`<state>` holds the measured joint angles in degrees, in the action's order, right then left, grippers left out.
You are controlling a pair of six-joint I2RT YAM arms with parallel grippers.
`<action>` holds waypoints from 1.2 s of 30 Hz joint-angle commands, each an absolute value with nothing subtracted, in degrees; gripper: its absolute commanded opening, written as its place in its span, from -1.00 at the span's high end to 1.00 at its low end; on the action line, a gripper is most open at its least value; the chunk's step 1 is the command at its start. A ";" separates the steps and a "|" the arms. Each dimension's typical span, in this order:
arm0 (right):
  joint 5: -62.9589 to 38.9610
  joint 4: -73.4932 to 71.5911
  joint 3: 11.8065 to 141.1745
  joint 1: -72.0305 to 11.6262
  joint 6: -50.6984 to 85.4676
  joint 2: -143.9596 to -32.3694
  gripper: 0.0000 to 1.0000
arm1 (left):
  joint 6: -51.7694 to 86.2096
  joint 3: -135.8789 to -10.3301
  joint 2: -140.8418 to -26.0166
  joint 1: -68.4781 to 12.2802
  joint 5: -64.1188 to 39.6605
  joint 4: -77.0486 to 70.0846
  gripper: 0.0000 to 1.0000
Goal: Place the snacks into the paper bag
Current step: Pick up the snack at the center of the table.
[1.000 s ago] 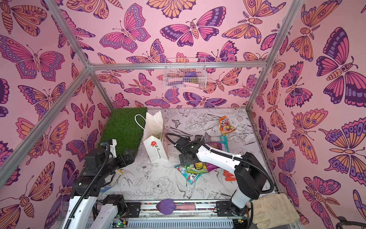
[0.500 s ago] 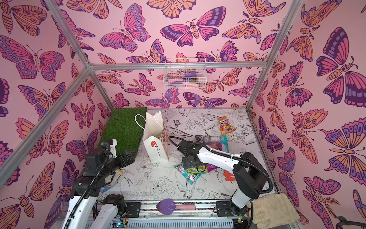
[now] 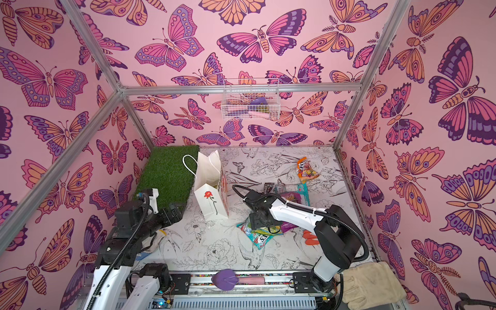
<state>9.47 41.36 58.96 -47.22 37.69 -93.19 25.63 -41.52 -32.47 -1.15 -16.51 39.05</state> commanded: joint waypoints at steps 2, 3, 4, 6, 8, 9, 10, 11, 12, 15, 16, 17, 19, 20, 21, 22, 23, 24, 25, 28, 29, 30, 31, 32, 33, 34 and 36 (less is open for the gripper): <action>8.09 40.90 57.40 -46.84 38.53 -95.04 -0.64 | 25.58 -40.89 -32.17 -1.41 -16.17 38.97 -1.00; 7.87 40.77 57.31 -46.84 38.57 -95.14 -0.60 | 25.58 -40.87 -32.17 -1.34 -16.17 39.02 -1.00; 7.82 40.62 57.24 -46.84 38.58 -95.18 -0.54 | 25.58 -40.90 -32.17 -1.41 -16.17 39.02 -1.00; 7.81 40.55 57.28 -46.83 38.58 -95.19 -0.42 | 25.58 -40.95 -32.26 -1.41 -16.17 38.99 -1.00; 8.06 40.52 57.18 -46.78 38.67 -95.10 -0.31 | 25.51 -40.88 -32.32 -1.36 -16.41 39.01 -0.99; 8.10 40.45 57.22 -46.84 38.74 -95.05 -0.24 | 25.49 -41.03 -32.34 -1.38 -16.61 38.93 -0.96; 8.19 40.36 57.22 -46.80 38.76 -95.01 -0.18 | 25.40 -41.04 -32.43 -1.41 -16.93 38.92 -0.94; 8.26 40.37 57.15 -46.83 38.76 -94.89 -0.10 | 25.27 -41.02 -32.43 -1.40 -17.26 38.79 -0.91; 8.32 40.37 57.14 -46.84 38.83 -94.76 -0.04 | 25.18 -40.98 -32.36 -1.41 -17.67 38.66 -0.89; 8.74 40.26 56.95 -46.76 39.11 -94.25 0.12 | 24.88 -40.63 -31.78 -1.41 -19.01 37.85 -0.86; 8.88 40.25 56.95 -46.84 39.11 -94.06 0.15 | 24.79 -40.47 -31.49 -1.41 -19.40 37.54 -0.84; 9.02 40.38 56.87 -46.79 39.19 -93.73 0.17 | 24.65 -40.27 -31.30 -1.40 -19.97 37.29 -0.83; 9.47 40.70 56.95 -46.78 39.29 -92.97 0.21 | 24.45 -40.06 -30.87 -1.49 -21.34 36.61 -0.79; 9.73 40.77 56.95 -46.77 39.29 -92.50 0.26 | 24.36 -39.94 -30.70 -1.49 -22.01 36.11 -0.77; 9.96 40.80 56.95 -46.78 39.29 -92.17 0.29 | 24.35 -39.81 -30.54 -1.48 -22.67 35.89 -0.75; 10.34 41.12 57.13 -46.76 39.29 -91.82 0.30 | 24.13 -39.74 -30.41 -1.47 -23.49 35.53 -0.72; 10.57 41.30 57.26 -46.81 39.21 -91.40 0.34 | 23.93 -39.63 -30.20 -1.49 -24.32 35.13 -0.70; 10.80 41.44 57.37 -46.76 39.12 -91.15 0.37 | 23.91 -39.57 -30.15 -1.49 -25.08 34.68 -0.68; 11.05 41.55 57.47 -46.68 38.98 -90.84 0.40 | 23.91 -39.33 -29.98 -1.57 -25.78 34.30 -0.66; 11.33 41.87 57.91 -46.76 38.85 -90.50 0.48 | 23.66 -39.18 -29.78 -1.74 -27.99 33.33 -0.52; 11.31 41.84 58.01 -46.71 38.83 -90.52 0.51 | 23.64 -39.10 -29.75 -1.95 -28.83 33.02 -0.49; 11.26 41.88 58.01 -46.75 38.68 -90.51 0.54 | 23.64 -38.94 -29.71 -2.09 -29.58 32.60 -0.47; 11.18 41.95 58.07 -46.76 38.60 -88.94 0.55 | 23.65 -38.85 -29.55 -2.39 -30.14 32.29 -0.47; 11.23 42.07 58.10 -46.66 38.50 -88.35 0.56 | 23.57 -38.79 -29.40 -2.75 -30.64 32.02 -0.47; 11.36 42.02 58.17 -46.62 38.48 -88.03 0.56 | 23.35 -38.83 -29.28 -2.98 -31.07 31.90 -0.48; 11.29 42.18 58.33 -46.53 38.33 -87.64 0.57 | 23.29 -38.83 -29.06 -3.31 -31.33 31.89 -0.48; 11.43 42.34 58.41 -46.58 38.24 -86.77 0.59 | 23.37 -38.80 -28.54 -3.84 -31.87 31.73 -0.51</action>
